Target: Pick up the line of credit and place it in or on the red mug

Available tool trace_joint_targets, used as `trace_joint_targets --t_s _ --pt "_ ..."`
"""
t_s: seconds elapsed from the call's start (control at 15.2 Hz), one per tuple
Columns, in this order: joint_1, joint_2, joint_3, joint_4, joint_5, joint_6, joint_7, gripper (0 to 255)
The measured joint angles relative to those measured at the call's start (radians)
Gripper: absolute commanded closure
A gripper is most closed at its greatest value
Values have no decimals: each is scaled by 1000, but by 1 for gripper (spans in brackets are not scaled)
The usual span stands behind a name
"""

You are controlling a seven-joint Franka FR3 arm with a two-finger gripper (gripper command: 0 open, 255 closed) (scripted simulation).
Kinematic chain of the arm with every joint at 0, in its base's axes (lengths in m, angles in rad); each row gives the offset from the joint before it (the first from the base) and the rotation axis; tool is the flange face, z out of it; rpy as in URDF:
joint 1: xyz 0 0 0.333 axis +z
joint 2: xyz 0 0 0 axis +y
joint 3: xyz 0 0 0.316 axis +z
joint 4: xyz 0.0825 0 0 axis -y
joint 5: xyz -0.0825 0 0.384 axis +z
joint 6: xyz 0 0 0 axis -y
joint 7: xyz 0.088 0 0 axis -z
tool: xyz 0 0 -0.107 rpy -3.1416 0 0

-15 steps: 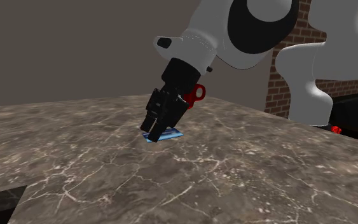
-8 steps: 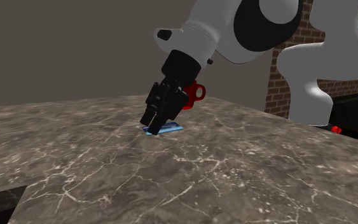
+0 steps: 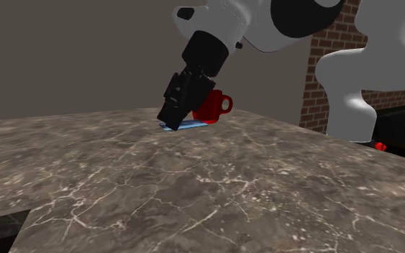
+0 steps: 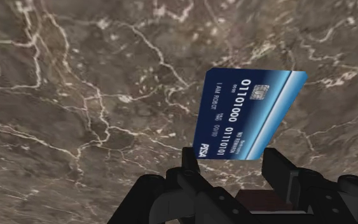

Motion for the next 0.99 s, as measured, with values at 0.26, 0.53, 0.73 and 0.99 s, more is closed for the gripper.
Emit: trace_joint_targets --t_s 0.26,0.53,0.73,0.99 --pt "-31 -46 18 22 -35 -68 30 255" --pt "-50 -88 30 42 -59 -131 54 255" --pt "-60 -118 32 59 -70 -178 61 255" --pt "-72 -152 39 89 -86 -242 79 255"
